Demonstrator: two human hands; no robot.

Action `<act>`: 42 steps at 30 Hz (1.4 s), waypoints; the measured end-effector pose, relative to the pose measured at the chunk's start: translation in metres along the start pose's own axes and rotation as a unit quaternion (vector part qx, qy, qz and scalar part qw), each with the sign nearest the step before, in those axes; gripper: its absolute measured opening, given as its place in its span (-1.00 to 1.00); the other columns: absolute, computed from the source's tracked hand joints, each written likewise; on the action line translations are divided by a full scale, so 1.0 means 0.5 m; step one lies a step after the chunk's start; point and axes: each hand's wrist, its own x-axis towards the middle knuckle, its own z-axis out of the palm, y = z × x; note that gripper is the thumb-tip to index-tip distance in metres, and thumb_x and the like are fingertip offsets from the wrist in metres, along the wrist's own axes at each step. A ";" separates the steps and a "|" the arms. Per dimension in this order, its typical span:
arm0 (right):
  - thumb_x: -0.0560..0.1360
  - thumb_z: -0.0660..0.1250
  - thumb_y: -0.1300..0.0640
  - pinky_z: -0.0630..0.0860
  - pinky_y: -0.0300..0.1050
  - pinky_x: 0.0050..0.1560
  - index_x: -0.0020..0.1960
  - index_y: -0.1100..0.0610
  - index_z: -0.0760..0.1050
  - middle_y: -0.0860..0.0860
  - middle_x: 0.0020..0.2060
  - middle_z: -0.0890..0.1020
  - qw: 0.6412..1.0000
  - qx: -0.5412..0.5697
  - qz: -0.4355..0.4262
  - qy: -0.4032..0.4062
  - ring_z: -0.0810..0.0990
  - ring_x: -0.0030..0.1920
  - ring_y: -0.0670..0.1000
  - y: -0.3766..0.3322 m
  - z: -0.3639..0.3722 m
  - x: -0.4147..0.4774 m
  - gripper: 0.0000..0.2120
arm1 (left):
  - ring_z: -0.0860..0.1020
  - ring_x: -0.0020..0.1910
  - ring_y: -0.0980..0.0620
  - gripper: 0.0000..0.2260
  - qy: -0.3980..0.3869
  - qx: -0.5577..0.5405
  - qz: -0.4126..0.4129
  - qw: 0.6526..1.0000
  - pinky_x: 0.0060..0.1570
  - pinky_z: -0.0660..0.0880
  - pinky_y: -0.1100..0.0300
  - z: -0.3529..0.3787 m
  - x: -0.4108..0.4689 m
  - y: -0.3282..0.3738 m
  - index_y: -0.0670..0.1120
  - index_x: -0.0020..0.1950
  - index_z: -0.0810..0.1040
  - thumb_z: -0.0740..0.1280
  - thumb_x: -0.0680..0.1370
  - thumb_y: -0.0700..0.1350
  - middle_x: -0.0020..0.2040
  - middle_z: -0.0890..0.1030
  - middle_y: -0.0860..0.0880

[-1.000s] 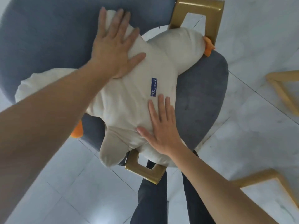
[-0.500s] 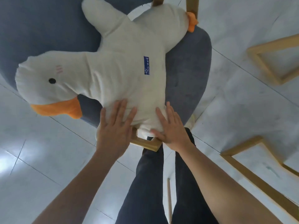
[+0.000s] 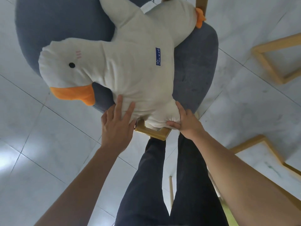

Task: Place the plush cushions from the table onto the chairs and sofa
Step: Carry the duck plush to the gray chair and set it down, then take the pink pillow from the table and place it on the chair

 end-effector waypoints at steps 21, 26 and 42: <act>0.66 0.27 -0.08 0.38 -0.49 -0.05 0.50 -0.09 0.38 -0.23 0.20 0.57 0.952 0.249 -0.160 0.081 0.49 0.08 -0.38 -0.295 -0.495 -0.502 -0.58 | 0.57 0.25 -0.02 -0.61 0.261 -0.559 -0.385 0.686 0.28 0.51 -0.05 -0.502 -0.381 0.035 0.04 0.50 0.41 0.29 0.67 -0.05 0.33 0.58 0.04; 0.63 0.34 -0.03 0.41 -0.41 -0.04 0.54 -0.04 0.34 -0.12 0.34 0.52 0.951 0.191 -0.242 0.003 0.55 0.16 -0.23 -0.280 -0.551 -0.517 -0.49 | 0.59 0.25 0.00 -0.63 0.356 -0.561 -0.484 0.569 0.32 0.49 -0.22 -0.474 -0.540 0.128 0.08 0.47 0.42 0.32 0.66 -0.09 0.28 0.62 0.05; 0.60 0.41 0.06 0.55 0.10 0.28 0.42 -0.18 0.41 -0.21 0.24 0.58 0.861 -0.063 -0.414 -0.290 0.60 0.19 -0.19 -0.561 -0.182 -0.696 -0.57 | 0.60 0.22 0.04 -0.60 0.553 -0.437 -0.686 0.180 0.22 0.54 -0.10 -0.321 -1.044 0.448 0.00 0.49 0.40 0.31 0.65 -0.18 0.28 0.61 0.00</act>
